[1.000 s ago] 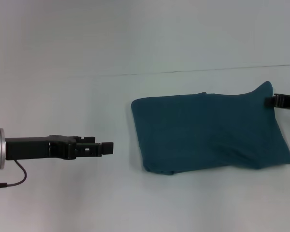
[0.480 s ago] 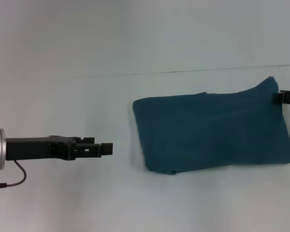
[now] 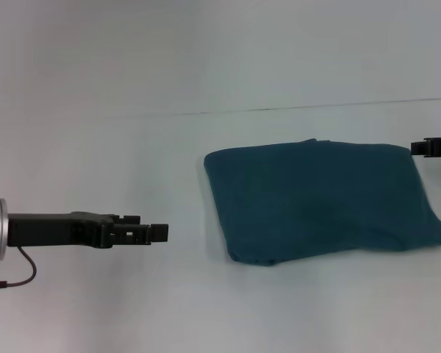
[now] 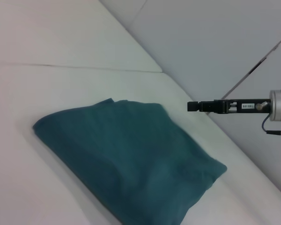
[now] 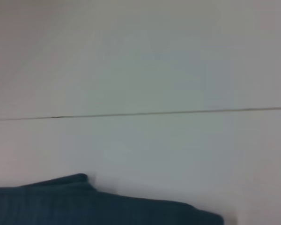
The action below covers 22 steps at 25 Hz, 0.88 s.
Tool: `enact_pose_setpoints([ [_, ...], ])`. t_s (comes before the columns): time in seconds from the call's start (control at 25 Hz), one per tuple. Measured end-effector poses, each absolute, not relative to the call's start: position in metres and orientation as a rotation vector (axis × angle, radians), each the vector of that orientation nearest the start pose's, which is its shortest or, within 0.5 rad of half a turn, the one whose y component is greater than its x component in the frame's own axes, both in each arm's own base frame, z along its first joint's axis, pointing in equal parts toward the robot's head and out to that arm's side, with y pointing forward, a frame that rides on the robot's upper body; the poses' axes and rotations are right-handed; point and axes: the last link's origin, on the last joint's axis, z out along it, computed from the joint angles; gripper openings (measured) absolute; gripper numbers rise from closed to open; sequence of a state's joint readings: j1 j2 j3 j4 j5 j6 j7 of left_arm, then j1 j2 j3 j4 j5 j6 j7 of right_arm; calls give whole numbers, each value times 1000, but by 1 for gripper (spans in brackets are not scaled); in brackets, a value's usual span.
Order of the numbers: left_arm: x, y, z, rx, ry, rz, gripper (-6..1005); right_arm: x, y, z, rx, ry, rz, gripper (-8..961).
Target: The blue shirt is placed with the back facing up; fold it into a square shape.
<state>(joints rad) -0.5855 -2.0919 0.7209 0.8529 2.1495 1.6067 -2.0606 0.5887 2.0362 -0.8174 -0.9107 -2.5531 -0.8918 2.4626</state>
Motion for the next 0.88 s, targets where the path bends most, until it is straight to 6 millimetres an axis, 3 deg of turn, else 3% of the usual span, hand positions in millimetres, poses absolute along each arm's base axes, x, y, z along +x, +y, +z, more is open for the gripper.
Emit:
enact_pose_setpoints([
  [0.36, -231, 360, 20, -2630, -1395, -468, 920, 298, 417, 103, -1882, 1230, 129, 482],
  [0.68, -201, 388, 17, -2550, -1585, -240, 921, 239, 407, 111, -2157, 1108, 3, 688],
  [0.88, -188, 410, 3, -2444, -1692, -97, 921, 216, 401, 114, -2236, 1057, -96, 850],
])
